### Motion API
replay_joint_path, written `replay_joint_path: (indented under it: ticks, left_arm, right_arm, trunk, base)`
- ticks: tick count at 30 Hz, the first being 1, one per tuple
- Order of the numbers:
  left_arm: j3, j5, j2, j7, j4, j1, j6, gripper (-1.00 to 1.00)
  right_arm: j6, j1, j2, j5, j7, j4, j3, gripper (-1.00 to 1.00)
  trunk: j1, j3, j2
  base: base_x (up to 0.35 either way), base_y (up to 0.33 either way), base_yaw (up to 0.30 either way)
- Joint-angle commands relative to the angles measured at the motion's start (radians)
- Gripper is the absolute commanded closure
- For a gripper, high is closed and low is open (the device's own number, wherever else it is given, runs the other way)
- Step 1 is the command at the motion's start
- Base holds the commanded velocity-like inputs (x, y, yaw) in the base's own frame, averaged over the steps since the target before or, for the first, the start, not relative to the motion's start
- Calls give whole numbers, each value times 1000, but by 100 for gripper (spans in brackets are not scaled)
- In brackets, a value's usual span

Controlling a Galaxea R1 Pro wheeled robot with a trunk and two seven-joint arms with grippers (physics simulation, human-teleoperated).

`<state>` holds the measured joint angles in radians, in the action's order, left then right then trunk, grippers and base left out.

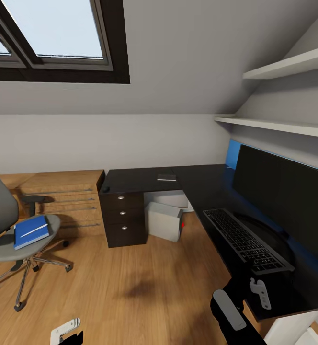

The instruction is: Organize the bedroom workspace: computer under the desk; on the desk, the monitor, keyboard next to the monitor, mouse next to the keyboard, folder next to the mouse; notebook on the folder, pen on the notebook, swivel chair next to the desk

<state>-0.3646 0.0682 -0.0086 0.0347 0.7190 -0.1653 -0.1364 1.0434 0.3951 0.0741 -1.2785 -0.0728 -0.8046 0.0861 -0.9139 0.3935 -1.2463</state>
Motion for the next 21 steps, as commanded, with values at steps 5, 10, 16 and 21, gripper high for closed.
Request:
replay_joint_path:
  ticks: [5,10,16,21]
  left_arm:
    - [-2,7,-1,1,0,0,-6,-100]
    - [-2,7,-1,1,-1,0,-6,-100]
    - [-1,7,-1,1,-1,0,-6,-100]
    - [-1,7,-1,2,-1,0,-6,-100]
  right_arm:
    - [4,1,-1,5,-8,-1,3,100]
    - [4,1,-2,7,-8,0,3,100]
    - [4,1,-2,7,-8,1,3,100]
    - [4,1,-2,7,-9,1,3,100]
  trunk:
    - [0,1,-1]
    - [0,1,-1]
    - [0,1,-1]
    - [0,1,-1]
  base:
    - [149,0,0]
    - [62,0,0]
    - [8,0,0]
    - [1,0,0]
